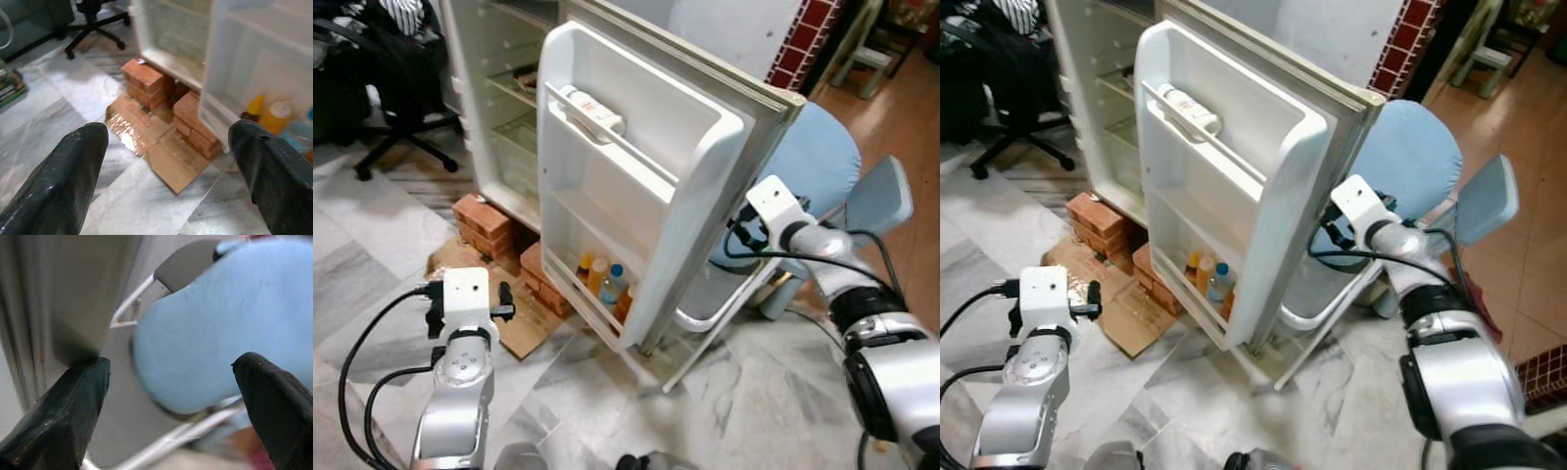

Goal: Restocking fridge

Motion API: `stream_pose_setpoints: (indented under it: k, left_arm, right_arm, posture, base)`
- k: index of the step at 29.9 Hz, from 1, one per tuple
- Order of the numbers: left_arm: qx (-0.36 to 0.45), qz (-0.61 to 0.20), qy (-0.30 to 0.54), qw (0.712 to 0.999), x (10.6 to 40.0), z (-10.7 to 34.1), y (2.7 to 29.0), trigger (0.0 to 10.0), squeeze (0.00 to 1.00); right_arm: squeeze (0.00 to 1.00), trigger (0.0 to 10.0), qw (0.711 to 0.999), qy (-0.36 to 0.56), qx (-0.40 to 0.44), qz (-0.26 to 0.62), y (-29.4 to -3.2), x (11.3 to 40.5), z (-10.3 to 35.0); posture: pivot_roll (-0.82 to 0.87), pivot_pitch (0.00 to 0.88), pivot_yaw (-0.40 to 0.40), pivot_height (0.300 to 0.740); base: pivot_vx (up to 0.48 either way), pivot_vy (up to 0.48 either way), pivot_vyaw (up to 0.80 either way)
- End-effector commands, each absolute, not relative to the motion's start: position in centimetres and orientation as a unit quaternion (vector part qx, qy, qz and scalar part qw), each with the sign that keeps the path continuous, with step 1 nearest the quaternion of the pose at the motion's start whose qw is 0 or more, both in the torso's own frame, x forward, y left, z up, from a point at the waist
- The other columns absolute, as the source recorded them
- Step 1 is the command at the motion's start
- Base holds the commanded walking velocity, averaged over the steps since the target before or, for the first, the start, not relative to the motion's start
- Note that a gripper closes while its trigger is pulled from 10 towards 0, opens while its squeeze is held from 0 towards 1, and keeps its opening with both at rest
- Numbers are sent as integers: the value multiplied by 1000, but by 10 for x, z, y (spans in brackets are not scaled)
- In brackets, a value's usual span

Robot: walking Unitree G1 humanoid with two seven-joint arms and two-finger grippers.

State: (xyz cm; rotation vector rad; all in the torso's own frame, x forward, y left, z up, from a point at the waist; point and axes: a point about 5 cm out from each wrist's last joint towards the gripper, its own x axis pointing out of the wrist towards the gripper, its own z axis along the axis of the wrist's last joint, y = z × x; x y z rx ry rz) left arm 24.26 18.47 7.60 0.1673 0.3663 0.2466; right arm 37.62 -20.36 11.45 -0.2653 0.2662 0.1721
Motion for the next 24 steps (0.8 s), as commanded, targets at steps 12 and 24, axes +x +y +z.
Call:
stream_pose_setpoints:
  k: [12,24]
  left_arm:
    - [50,32,279,958,237,56,164,10000,0]
    - [50,32,279,958,237,56,164,10000,0]
  right_arm:
    - [0,10000,954,-26,37,297,-121,385,170]
    - [0,10000,954,-26,37,297,-121,385,170]
  posture:
    - [181,0,-121,740]
    - [181,0,-121,740]
  base:
    - [0,0,0]
    - [0,0,0]
